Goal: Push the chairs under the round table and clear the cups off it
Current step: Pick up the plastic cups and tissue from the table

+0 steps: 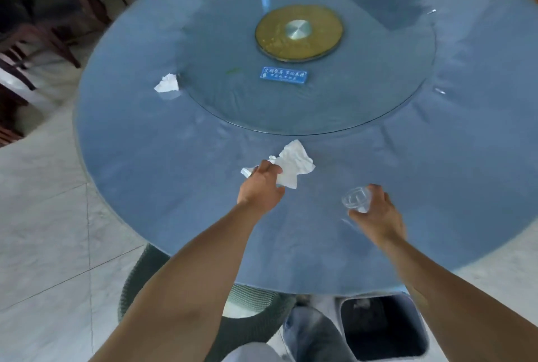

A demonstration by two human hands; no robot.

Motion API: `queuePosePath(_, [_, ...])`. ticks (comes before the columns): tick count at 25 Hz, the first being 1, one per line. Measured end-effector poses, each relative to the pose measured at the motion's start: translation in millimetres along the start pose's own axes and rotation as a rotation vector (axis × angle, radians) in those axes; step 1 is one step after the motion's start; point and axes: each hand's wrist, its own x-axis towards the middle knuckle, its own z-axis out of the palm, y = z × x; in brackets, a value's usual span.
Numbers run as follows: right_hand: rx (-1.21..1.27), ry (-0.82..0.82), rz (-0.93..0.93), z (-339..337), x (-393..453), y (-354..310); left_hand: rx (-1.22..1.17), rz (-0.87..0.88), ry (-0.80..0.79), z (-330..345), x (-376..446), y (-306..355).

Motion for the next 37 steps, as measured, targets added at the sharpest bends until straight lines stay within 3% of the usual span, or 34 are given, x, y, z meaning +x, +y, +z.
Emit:
queuePosePath(8, [0.020, 0.083, 0.108, -8.0, 31.3, 32.8, 0.254, 0.044, -0.222, 35.6, 96.4, 30.0])
queuePosePath(15, [-0.007, 0.123, 0.165, -2.4, 0.9, 46.4, 0.450, 0.211, -0.165, 39.8, 101.8, 13.7])
queuePosePath(19, [-0.052, 0.126, 0.209, 9.8, -34.8, 28.4, 0.277, 0.167, -0.177, 8.1, 77.7, -20.2])
queuePosePath(26, [-0.046, 0.082, -0.023, 97.5, -106.3, -119.0, 0.048, 0.107, -0.051, -68.7, -25.3, -189.2])
queuePosePath(32, [-0.076, -0.024, -0.264, 180.2, -181.0, -256.3, 0.040, -0.115, 0.112, -133.3, -112.0, -378.9])
queuePosePath(37, [-0.175, -0.070, -0.365, 205.5, -198.1, -311.3, 0.006, -0.186, 0.182, -148.2, -141.2, -445.4])
